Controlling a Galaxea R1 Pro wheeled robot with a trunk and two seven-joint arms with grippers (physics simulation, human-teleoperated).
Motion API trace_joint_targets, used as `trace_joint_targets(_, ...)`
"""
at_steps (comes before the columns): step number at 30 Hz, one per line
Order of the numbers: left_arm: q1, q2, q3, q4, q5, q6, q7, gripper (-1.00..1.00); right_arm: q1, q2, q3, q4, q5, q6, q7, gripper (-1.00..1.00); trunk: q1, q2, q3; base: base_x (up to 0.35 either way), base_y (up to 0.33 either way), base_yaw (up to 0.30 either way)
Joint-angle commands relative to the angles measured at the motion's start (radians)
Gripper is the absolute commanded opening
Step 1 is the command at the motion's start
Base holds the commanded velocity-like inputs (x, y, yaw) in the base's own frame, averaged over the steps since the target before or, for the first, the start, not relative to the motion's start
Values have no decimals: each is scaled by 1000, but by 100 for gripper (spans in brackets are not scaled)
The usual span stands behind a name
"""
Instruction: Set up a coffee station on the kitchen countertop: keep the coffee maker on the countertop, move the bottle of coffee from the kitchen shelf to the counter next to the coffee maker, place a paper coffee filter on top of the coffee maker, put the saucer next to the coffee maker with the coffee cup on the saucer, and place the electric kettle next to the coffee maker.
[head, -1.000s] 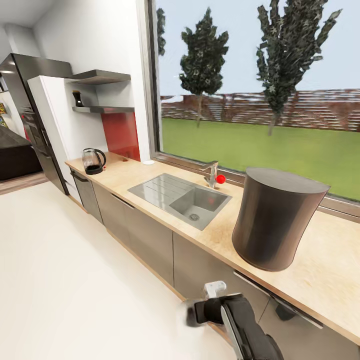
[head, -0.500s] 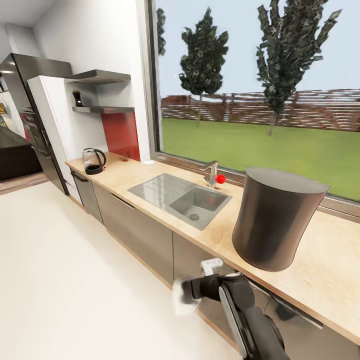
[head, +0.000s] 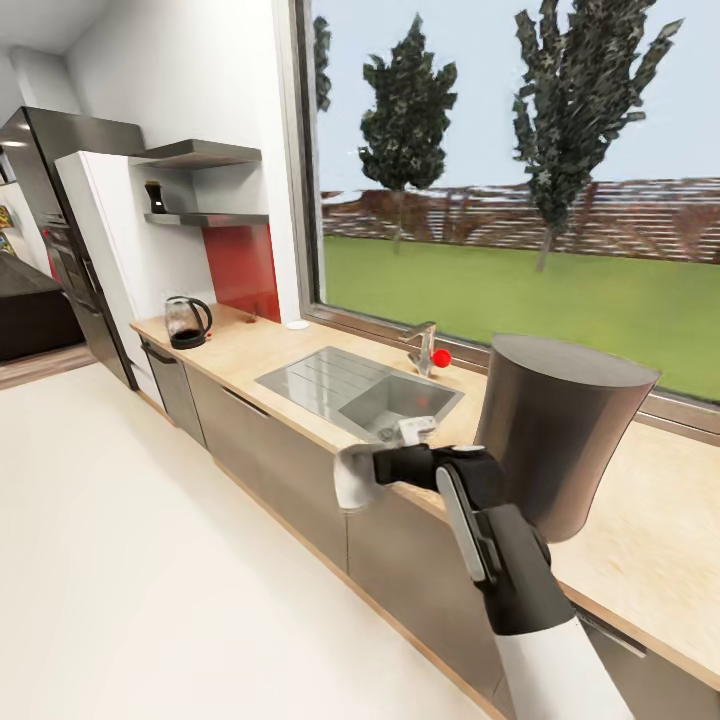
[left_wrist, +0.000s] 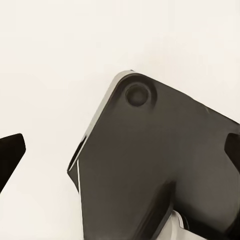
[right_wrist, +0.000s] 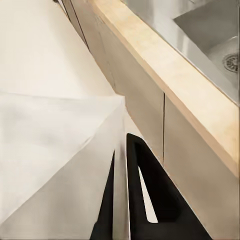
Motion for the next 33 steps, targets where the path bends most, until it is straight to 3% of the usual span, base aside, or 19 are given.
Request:
trace_joint_targets(1,0,0,-1,-1,11,-2,-6,100,-15,0,-1,-1,-8,5,1,-100,1,-2,-2,0,0,0)
trace_joint_targets(5,0,0,-1,-1,11,-2,-6,100,-73,0,-2,0,-44,5,7,-100,1,-2,-2,0,0,0)
trace_joint_targets(6,0,1,0,-1,12,-1,-6,100,-163,0,-15,3,-54,5,7,-100,1,-2,-2,0,0,0)
trace_joint_targets(13,0,-2,0,-1,11,-1,3,100,-387,0,-73,30,-53,5,6,-100,1,-2,-2,0,0,0)
trace_joint_targets(17,0,2,0,14,12,0,7,100,-576,0,-140,137,-54,5,3,-100,1,-2,-2,0,0,0)
trace_joint_targets(23,0,1,-1,26,12,-1,7,100,-734,0,-196,269,-54,5,1,-100,1,-2,-2,0,0,0)
trace_joint_targets(26,0,2,-2,33,12,-1,7,100,-825,0,-244,365,-51,5,-8,-100,1,-2,-2,0,0,0)
trace_joint_targets(29,0,3,-2,35,12,-1,7,100,-895,0,-269,436,-49,5,-48,-100,1,-2,-2,0,0,0)
trace_joint_targets(33,0,4,-3,36,12,0,7,100,-1043,0,-329,576,-49,5,-131,-100,1,-2,-2,0,0,0)
